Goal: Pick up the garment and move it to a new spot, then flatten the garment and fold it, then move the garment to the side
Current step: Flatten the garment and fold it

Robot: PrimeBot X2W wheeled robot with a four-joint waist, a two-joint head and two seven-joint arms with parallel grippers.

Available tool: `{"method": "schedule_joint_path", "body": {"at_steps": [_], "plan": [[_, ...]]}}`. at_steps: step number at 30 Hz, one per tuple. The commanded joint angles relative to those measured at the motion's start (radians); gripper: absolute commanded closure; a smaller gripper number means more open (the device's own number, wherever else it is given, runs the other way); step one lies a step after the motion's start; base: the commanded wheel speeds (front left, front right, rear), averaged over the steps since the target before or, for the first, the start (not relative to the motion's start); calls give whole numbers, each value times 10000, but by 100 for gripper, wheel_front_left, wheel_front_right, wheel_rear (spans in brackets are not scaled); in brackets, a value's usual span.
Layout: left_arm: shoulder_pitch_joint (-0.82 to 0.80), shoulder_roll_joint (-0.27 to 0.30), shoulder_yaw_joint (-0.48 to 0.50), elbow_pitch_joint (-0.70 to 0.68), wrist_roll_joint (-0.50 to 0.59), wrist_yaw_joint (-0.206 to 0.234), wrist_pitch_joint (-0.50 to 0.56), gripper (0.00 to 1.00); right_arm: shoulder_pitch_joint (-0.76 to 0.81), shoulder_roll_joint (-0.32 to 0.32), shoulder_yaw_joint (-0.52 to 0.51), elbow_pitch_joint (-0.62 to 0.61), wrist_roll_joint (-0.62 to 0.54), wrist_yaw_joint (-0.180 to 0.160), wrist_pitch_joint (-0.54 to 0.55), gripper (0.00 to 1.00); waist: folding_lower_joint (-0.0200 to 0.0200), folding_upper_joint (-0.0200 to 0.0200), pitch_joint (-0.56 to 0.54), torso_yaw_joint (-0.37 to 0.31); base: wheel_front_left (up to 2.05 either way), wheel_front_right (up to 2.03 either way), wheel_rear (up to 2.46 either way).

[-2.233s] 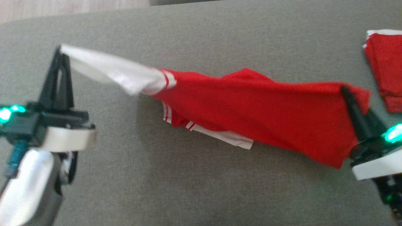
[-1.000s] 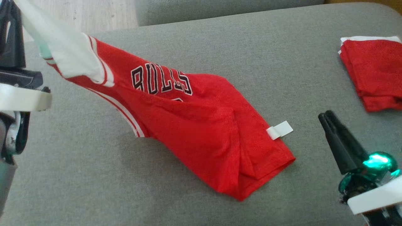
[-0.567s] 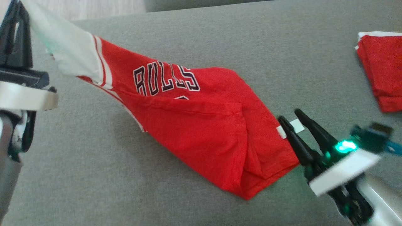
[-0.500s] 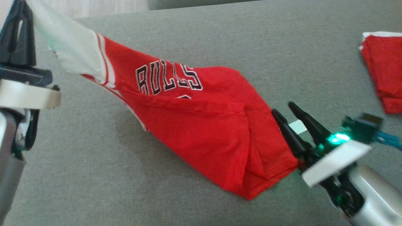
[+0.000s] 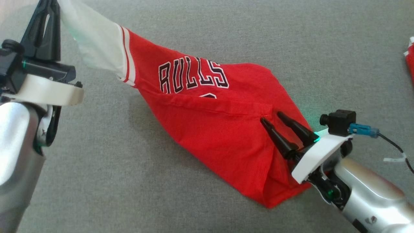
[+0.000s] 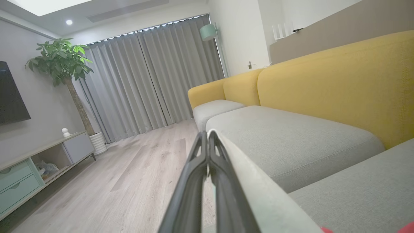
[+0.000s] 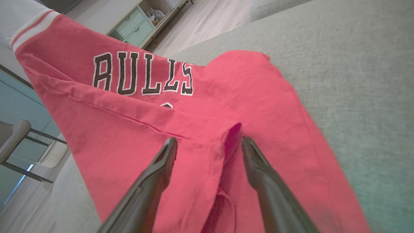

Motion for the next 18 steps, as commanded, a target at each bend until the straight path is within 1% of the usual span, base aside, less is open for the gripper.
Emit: {"method": "schedule_joint_path", "body": {"at_steps": [1,2,5,6,7,8,9,13,15,18], "plan": [[-614,362,424,-187,82,-4,-94,100,-190,-133,188,-143,158,-7,-179,0,-1,0,23,21,0,0,0],[-632,346,413,-145,76,-7,-117,100,-274,-154,333,-94,259,-7,-241,0,-1,0,37,31,0,0,0],[-685,302,378,-50,64,-9,-170,100,-498,-203,712,78,572,-7,-377,13,-1,0,69,60,0,0,0],[-703,291,366,-23,62,-10,-186,100,-572,-216,833,138,663,-7,-415,16,-1,0,78,67,0,0,0],[-720,281,358,3,58,-10,-201,100,-643,-229,952,191,742,-7,-466,17,-1,0,84,73,0,0,0],[-736,272,350,30,52,-10,-215,100,-708,-238,1063,241,825,-7,-517,20,-1,0,88,78,0,0,0],[-749,260,344,54,44,-7,-229,100,-765,-244,1168,292,911,-7,-567,32,-1,0,88,83,0,0,0],[-776,250,331,120,15,8,-262,100,-982,-250,1544,467,1202,-7,-735,65,-1,0,97,84,0,0,0],[-780,266,334,142,-5,10,-273,100,-1084,-259,1725,511,1331,-7,-801,100,-1,0,119,77,0,0,0],[-786,291,347,177,-34,20,-293,100,-1238,-306,1987,505,1539,-7,-876,100,-1,0,163,70,0,0,0]]}}
